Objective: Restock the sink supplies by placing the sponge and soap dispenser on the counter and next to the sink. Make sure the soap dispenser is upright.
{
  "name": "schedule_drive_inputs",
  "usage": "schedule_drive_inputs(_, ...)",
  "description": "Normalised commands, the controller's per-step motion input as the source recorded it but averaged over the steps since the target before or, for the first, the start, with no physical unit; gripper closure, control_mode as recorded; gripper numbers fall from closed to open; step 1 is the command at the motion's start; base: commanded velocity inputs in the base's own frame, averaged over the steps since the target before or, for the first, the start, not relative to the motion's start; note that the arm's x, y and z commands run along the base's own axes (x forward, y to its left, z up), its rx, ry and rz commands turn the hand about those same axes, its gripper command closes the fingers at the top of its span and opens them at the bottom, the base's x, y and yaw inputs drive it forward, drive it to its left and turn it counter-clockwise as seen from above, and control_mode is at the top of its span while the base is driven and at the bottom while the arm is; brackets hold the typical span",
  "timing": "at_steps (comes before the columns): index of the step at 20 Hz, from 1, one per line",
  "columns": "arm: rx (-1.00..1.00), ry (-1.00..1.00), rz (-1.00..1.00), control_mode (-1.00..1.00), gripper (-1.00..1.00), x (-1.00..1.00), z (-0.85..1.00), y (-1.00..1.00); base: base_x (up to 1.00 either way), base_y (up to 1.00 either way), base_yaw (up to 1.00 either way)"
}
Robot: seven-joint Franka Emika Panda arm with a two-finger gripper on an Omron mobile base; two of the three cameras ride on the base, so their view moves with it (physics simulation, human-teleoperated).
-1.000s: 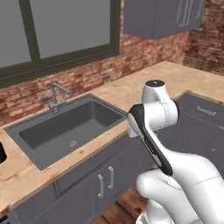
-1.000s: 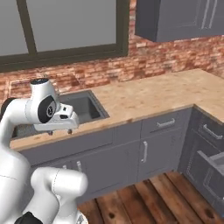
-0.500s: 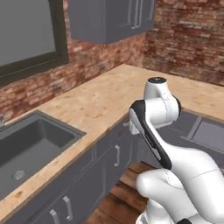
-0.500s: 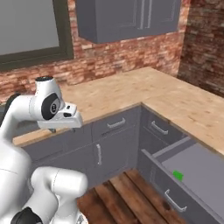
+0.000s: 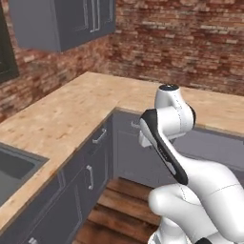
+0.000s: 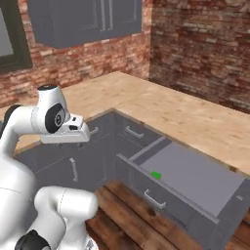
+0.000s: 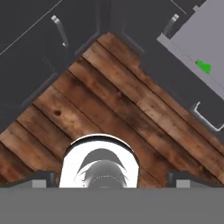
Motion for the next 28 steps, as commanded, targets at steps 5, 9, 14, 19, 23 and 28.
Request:
schedule_drive_inputs(5, 0.00, 0.00, 0.00, 1.00, -1.00, 0.00, 0.00, 0.00, 0.00, -0.25, -0.59)
schedule_drive_inputs(9, 0.00, 0.00, 0.00, 1.00, -1.00, 0.00, 0.00, 0.00, 0.00, -0.01, -0.41)
schedule_drive_inputs(14, 0.00, 0.00, 0.00, 1.00, -1.00, 0.00, 0.00, 0.00, 0.00, 0.17, -0.19)
schedule_drive_inputs(19, 0.00, 0.00, 0.00, 1.00, -1.00, 0.00, 0.00, 0.00, 0.19, 0.27, -0.09)
schedule_drive_inputs(23, 0.00, 0.00, 0.00, 1.00, -1.00, 0.00, 0.00, 0.00, 0.22, 0.32, -0.05)
schedule_drive_inputs(28, 0.00, 0.00, 0.00, 1.00, -1.00, 0.00, 0.00, 0.00, 0.04, 0.43, 0.00)
